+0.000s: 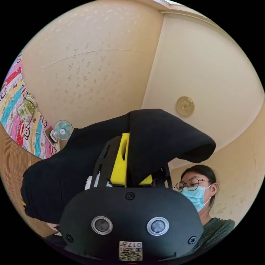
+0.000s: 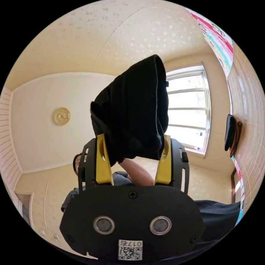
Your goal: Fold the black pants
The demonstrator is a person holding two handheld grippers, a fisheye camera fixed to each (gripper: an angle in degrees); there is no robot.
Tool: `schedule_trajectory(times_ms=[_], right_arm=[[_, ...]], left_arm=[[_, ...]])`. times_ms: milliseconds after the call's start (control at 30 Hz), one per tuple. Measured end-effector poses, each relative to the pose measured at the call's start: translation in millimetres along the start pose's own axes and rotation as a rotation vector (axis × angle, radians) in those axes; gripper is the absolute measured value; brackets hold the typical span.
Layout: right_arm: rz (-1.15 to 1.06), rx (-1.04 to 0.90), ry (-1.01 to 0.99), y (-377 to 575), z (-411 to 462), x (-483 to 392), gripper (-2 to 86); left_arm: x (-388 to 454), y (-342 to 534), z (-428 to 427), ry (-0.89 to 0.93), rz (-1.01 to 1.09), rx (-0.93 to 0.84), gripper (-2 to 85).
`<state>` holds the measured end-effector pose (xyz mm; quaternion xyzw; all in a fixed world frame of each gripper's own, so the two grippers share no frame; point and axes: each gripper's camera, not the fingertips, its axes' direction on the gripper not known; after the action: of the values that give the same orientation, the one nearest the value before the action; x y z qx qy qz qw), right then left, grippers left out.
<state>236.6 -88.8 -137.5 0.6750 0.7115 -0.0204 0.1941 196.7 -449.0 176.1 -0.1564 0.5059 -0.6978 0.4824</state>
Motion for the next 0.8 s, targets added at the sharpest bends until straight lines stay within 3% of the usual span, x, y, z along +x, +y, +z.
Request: schedule_trajectory(times_ms=[67,133,200,333,400,467,600,667,800], right_arm=[[-0.079,0.052,-0.037,5,-16,-30,10.1],[-0.157,0.098,-0.057,13,-32,-57,7.7],[-0.24,0.085,-0.051,17,-36,-89,6.5],[-0.493,-0.067,0.078,20,-10,-177,3.6],[-0.59,-0.156,0.168,21,8,-209,2.9],[-0.693,-0.275,0.289,28,30,-237,2.4],[-0.806,-0.334,0.2,42,37,-253,2.0],[-0.864,-0.301,0.032,48,24,-255,1.7],[-0.9,-0.305,0.002,55,15,-259,1.5]], left_arm=[[-2,-14,-14,0.059,0.009,0.067,0.1],[5,-28,-37,0.017,0.061,0.158,0.4],[19,-42,-68,-0.229,0.154,0.244,1.0],[7,-55,-85,-0.626,0.18,0.193,2.2],[-23,-63,-79,-0.936,0.104,0.042,2.9],[-56,-65,-68,-1.072,0.057,-0.095,3.2],[-151,-51,-62,-1.028,-0.152,-0.288,3.8],[-186,-41,-58,-0.998,-0.243,-0.36,4.1],[-237,-30,-27,-0.933,-0.306,-0.56,4.9]])
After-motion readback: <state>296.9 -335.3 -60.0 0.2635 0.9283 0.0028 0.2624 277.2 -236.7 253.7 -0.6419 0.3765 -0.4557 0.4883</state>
